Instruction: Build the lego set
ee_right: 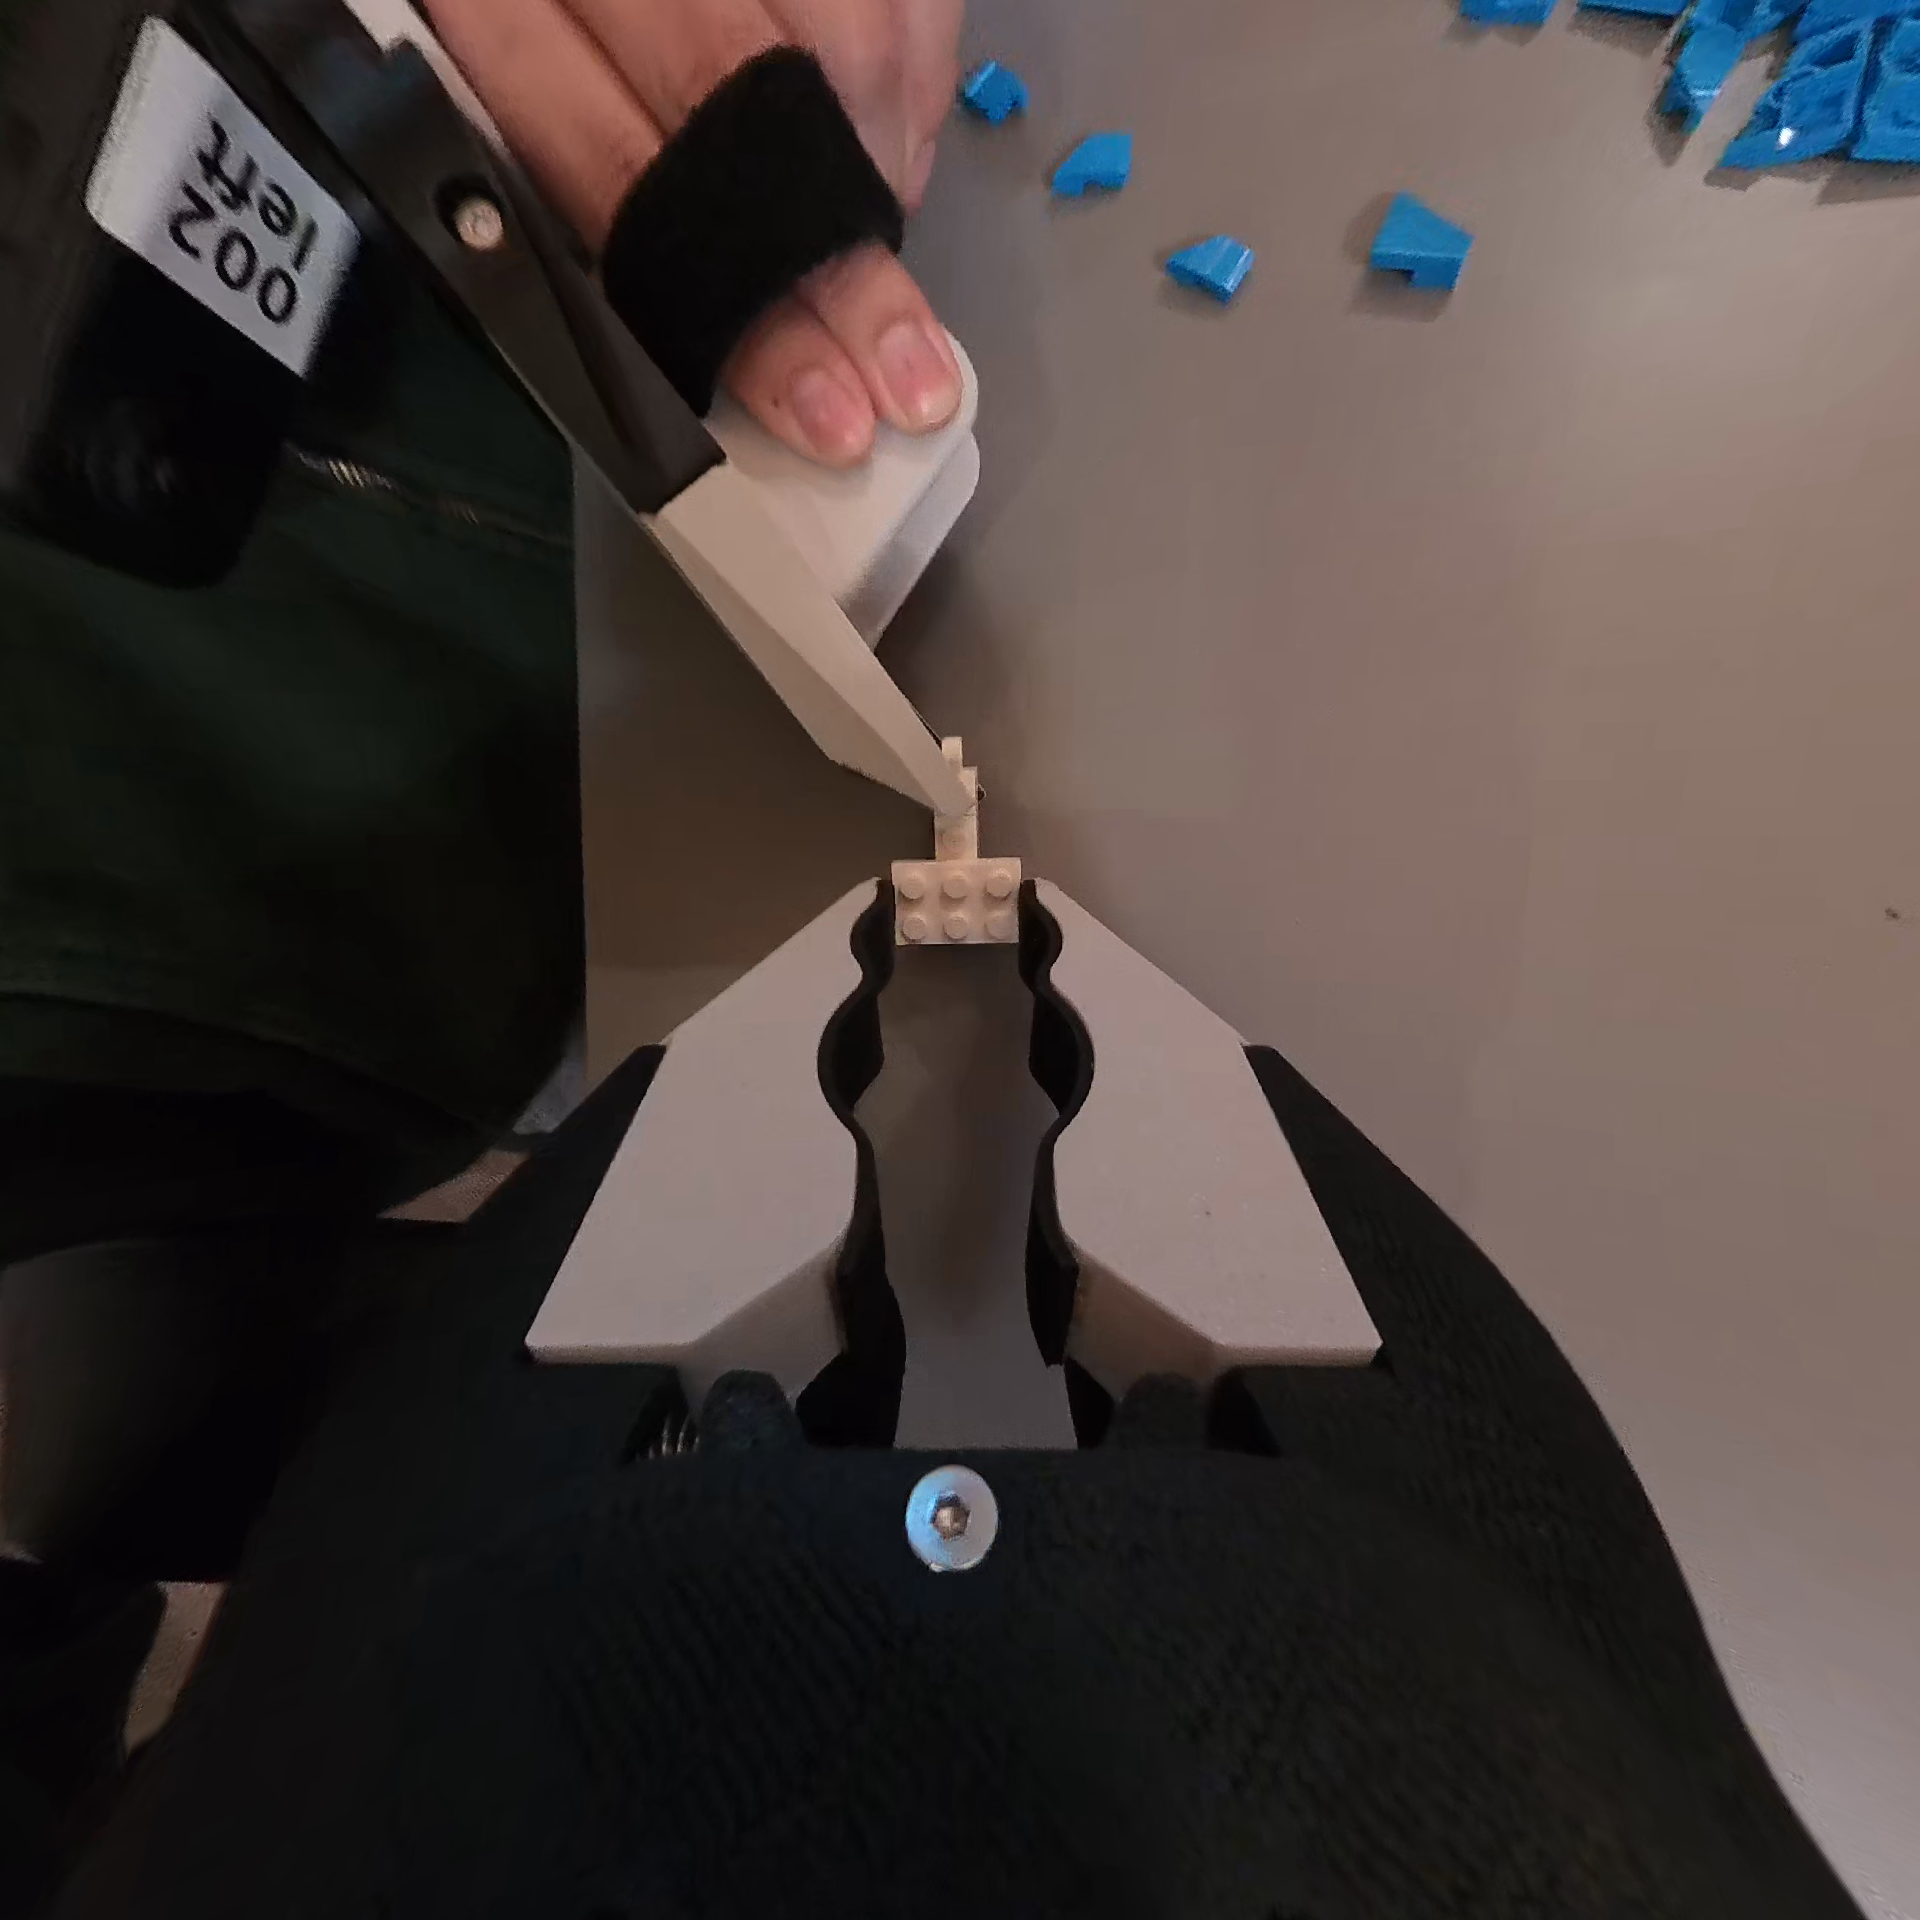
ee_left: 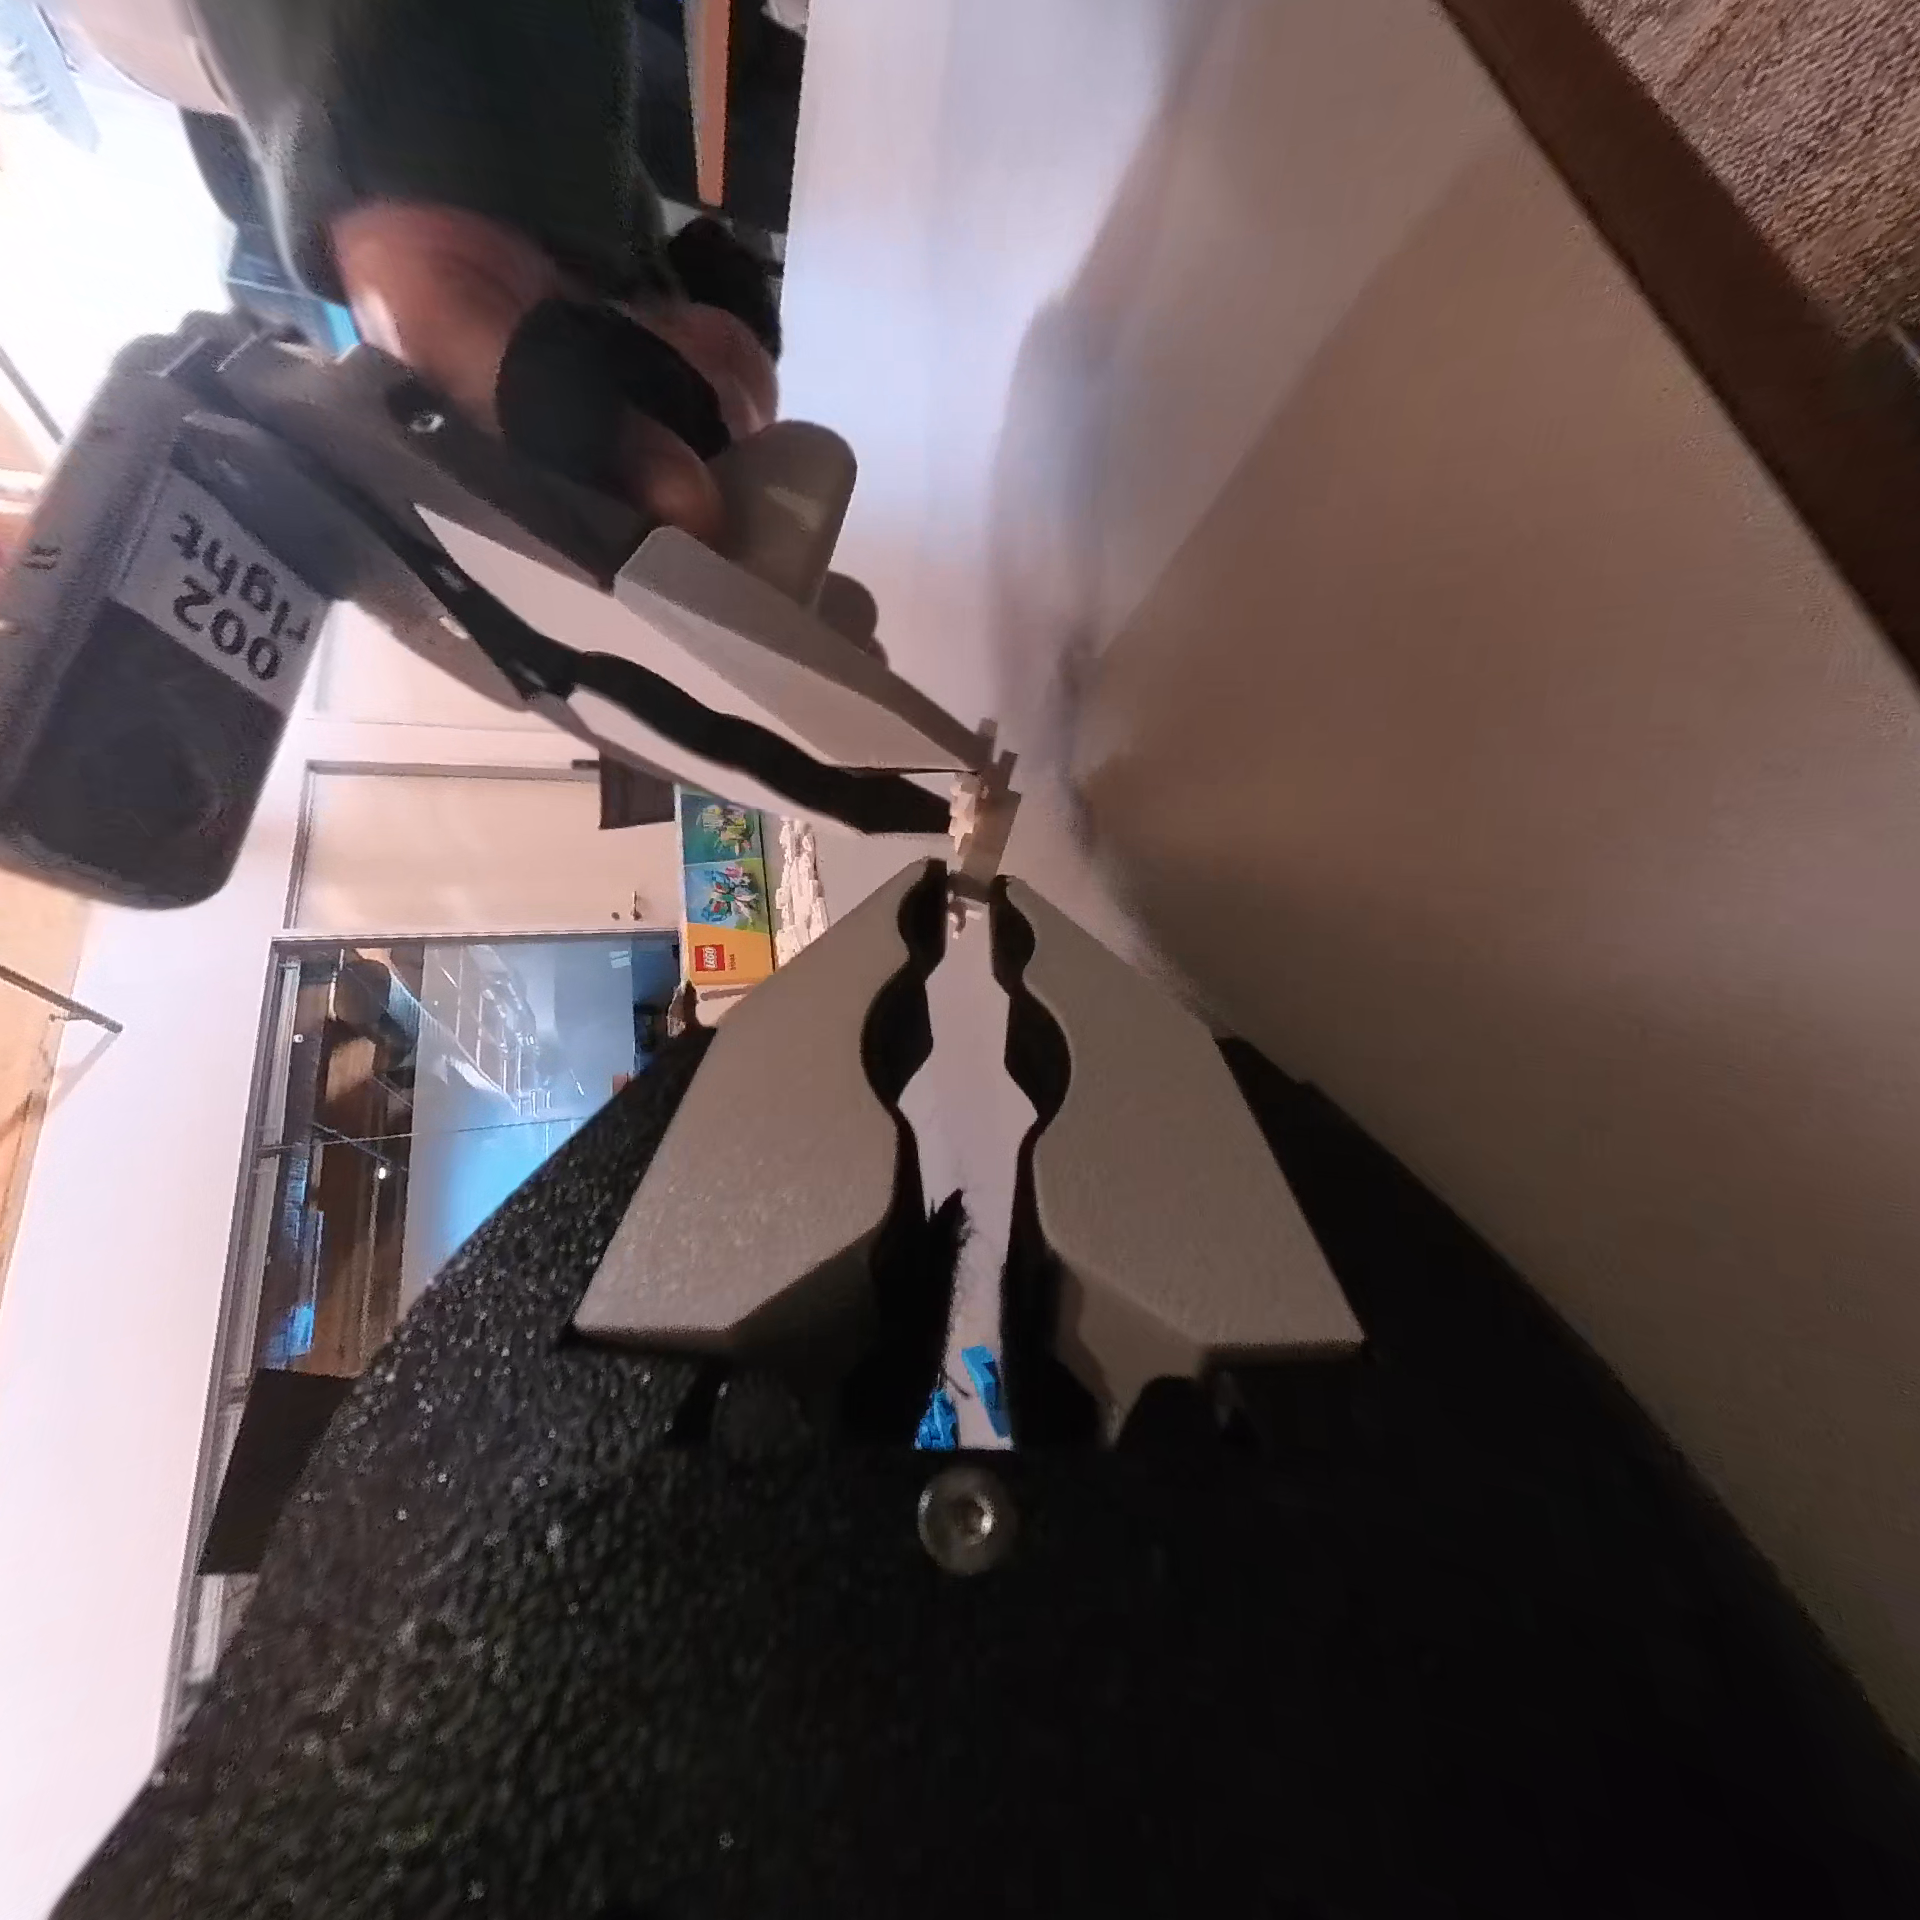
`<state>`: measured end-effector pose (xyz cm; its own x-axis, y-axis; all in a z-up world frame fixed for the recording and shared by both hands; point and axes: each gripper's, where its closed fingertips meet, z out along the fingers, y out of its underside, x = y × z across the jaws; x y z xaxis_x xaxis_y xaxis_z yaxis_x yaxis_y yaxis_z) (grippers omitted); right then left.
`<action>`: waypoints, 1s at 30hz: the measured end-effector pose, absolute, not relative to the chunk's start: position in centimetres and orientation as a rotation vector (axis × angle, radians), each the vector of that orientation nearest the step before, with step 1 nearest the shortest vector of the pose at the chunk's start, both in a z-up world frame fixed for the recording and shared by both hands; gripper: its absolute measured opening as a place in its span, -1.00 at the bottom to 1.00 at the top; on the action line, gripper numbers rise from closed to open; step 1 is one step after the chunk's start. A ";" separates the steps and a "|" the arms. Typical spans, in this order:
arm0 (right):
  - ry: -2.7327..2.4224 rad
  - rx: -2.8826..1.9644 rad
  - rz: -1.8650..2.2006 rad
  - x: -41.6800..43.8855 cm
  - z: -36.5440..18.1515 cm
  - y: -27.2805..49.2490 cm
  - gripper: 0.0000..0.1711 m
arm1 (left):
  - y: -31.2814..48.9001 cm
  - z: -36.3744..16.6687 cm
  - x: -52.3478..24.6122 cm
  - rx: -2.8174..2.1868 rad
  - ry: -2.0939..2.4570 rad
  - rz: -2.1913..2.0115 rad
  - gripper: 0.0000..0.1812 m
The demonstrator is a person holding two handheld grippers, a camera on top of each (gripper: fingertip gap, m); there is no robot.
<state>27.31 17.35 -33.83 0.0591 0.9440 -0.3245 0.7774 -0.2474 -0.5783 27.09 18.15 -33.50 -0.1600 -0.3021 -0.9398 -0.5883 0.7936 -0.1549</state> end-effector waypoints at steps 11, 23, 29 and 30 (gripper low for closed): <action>-1.764 -2.023 0.976 27.5 -32.9 17.1 -0.73 | 17.8 -32.9 27.3 -0.654 1.736 0.280 -0.94; -1.699 -1.594 0.553 27.2 -29.3 18.9 -0.35 | 19.3 -31.6 26.5 -0.766 1.649 0.254 -0.94; -1.817 -1.178 -0.176 26.7 -30.5 19.5 -0.38 | 19.6 -30.8 26.2 -0.869 1.582 0.125 -0.94; -1.821 -1.154 -0.224 26.6 -30.9 19.6 -0.45 | 19.6 -30.7 26.2 -0.876 1.576 0.114 -0.94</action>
<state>26.61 19.58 -30.86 -0.1195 0.6130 0.7810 0.7840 0.5409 -0.3045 26.20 19.57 -30.71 0.0559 -0.4604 -0.8860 -0.5831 0.7053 -0.4033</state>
